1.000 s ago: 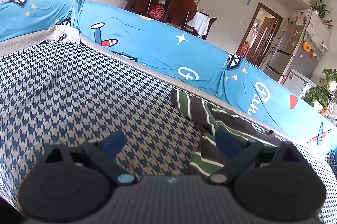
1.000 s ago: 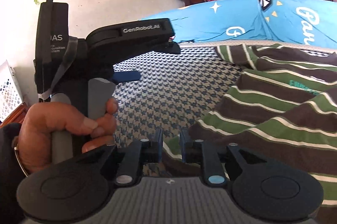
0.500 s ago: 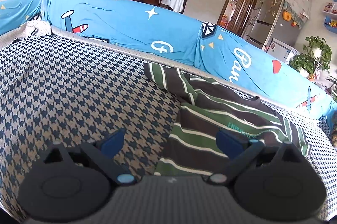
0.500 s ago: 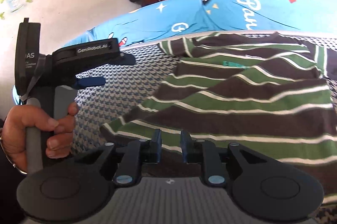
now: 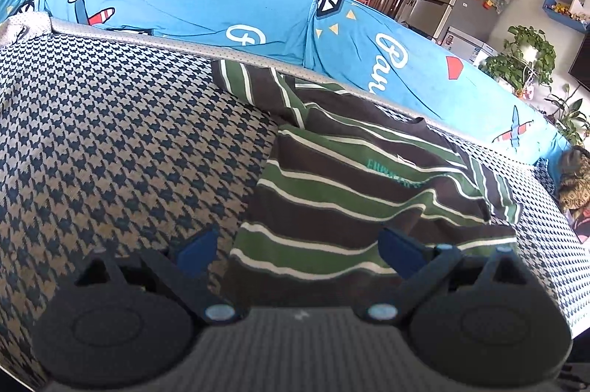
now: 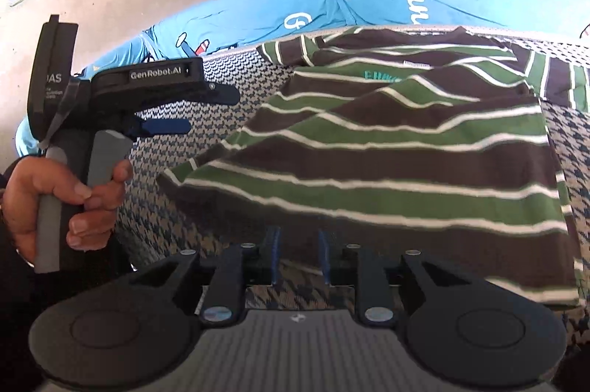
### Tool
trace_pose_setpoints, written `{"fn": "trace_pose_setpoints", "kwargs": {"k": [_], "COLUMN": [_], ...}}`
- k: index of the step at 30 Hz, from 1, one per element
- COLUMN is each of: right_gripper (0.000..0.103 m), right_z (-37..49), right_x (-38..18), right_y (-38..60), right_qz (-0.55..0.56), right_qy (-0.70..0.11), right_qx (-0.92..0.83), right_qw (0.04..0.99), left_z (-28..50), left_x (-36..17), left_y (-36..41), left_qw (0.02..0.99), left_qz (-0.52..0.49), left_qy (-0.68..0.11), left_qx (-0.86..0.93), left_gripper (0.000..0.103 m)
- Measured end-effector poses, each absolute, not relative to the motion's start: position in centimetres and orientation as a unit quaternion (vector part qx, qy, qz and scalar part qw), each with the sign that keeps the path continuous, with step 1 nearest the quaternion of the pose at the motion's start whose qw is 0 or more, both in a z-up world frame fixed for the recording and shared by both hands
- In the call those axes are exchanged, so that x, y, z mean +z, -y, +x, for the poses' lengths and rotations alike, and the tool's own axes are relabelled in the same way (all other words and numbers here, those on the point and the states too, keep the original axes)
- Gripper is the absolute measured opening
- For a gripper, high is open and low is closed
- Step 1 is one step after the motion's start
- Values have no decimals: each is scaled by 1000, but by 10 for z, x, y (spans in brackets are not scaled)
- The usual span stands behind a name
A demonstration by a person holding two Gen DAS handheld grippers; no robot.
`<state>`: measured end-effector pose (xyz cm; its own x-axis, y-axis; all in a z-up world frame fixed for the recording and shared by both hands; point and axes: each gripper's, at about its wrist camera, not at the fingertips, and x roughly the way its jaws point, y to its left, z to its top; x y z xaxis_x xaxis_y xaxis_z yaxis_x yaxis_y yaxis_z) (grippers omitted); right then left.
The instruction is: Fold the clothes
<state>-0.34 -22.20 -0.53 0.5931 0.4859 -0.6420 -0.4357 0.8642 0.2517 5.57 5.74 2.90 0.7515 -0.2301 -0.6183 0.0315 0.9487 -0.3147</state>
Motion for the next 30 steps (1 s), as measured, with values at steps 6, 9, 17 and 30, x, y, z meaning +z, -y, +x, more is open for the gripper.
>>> {"fn": "trace_pose_setpoints", "kwargs": {"k": [6, 9, 17, 30], "right_gripper": [24, 33, 37, 47], "right_z": [-13, -16, -21, -18], "right_x": [-15, -11, -9, -27], "right_y": [229, 229, 222, 200], "right_qz": [17, 5, -42, -123], "right_qy": [-378, -365, -347, -341], "right_qx": [244, 244, 247, 256], "right_qw": [893, 899, 904, 896], "left_z": [49, 46, 43, 49], "left_x": [25, 22, 16, 3], "left_y": [-51, -49, -43, -35], "left_qw": [919, 917, 912, 904], "left_qz": [-142, -142, -134, -127], "left_qy": [-357, -363, -375, -398], "left_qx": [-85, -89, -93, -92], "left_gripper": [99, 99, 99, 99]}}
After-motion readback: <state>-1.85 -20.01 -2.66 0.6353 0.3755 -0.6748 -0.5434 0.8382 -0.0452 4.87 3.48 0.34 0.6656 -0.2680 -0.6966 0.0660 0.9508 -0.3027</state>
